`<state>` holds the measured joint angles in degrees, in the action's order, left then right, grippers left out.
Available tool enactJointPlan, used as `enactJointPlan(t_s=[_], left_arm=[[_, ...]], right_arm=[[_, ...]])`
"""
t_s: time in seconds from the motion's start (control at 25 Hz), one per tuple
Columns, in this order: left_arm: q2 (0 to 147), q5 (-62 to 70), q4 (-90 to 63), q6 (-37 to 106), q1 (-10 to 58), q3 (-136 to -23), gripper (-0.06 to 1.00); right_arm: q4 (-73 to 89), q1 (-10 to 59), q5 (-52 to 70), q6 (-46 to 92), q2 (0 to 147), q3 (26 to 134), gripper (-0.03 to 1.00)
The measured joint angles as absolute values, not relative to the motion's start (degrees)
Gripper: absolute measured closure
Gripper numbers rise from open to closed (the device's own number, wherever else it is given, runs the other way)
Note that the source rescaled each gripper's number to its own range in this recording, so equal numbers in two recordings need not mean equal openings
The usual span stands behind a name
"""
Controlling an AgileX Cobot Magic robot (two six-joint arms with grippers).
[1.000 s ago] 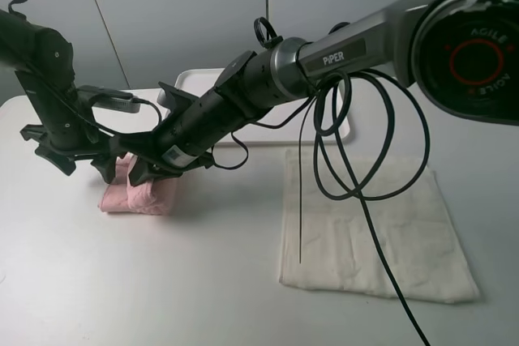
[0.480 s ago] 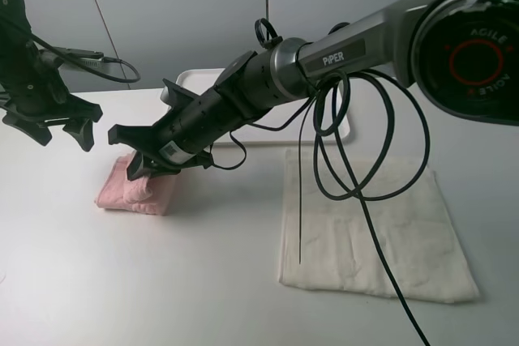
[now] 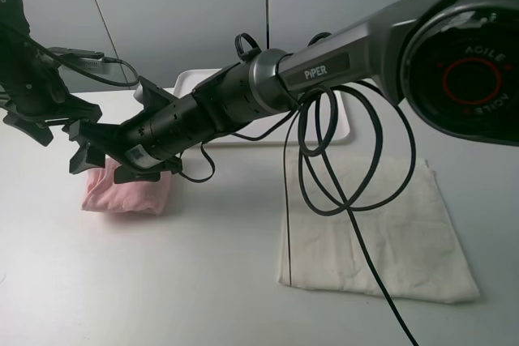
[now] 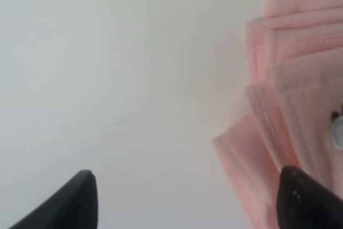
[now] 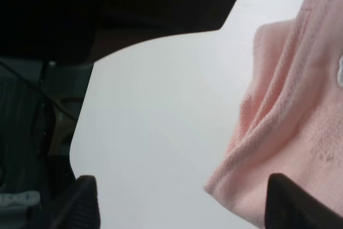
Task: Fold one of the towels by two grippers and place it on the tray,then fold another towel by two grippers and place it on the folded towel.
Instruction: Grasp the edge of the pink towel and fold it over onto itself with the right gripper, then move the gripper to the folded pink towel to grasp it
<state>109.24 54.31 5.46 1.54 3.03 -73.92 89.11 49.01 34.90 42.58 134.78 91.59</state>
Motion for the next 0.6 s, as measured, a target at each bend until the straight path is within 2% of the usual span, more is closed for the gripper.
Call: enactJointPlan(t_s=[0.16, 0.4, 0.6], left_arm=[[109.24, 54.59, 3.28, 1.85, 0.74, -73.92, 0.07], [109.24, 54.97, 0.0, 4.07, 0.0, -73.92, 0.07], [109.24, 54.97, -0.8, 5.41, 0.0, -73.92, 0.07]], right_arm=[[87.15, 46.47, 37.66, 42.54, 134.78, 91.59, 0.24], [76.07, 39.67, 38.78, 34.38, 134.78, 91.59, 0.23], [67.94, 39.01, 36.93, 28.44, 134.78, 91.59, 0.23]])
